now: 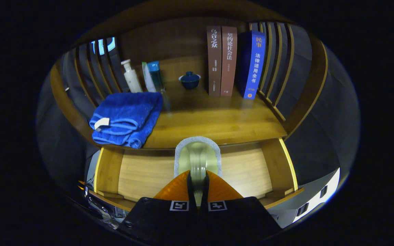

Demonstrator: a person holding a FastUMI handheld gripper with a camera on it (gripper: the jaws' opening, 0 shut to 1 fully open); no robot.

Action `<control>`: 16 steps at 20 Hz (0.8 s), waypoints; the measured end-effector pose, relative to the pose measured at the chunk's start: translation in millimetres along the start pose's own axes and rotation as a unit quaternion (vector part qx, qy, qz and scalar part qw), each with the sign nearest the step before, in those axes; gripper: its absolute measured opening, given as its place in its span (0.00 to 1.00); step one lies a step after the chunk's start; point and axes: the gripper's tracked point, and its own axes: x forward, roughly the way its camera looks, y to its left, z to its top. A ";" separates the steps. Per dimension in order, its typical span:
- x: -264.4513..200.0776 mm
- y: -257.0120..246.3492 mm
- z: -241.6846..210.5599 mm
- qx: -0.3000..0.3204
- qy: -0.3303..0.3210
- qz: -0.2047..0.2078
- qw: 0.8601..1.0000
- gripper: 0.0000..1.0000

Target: Pull open the drawer, take out the items inside it, and place them on the countertop above the cabinet.

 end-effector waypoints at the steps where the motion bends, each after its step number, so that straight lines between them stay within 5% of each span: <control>1: 2.4 -0.3 8.5 -0.003 0.000 -0.001 1.000 0.05; 16: 97.8 1.9 90.6 -0.024 0.033 -0.012 0.999 0.06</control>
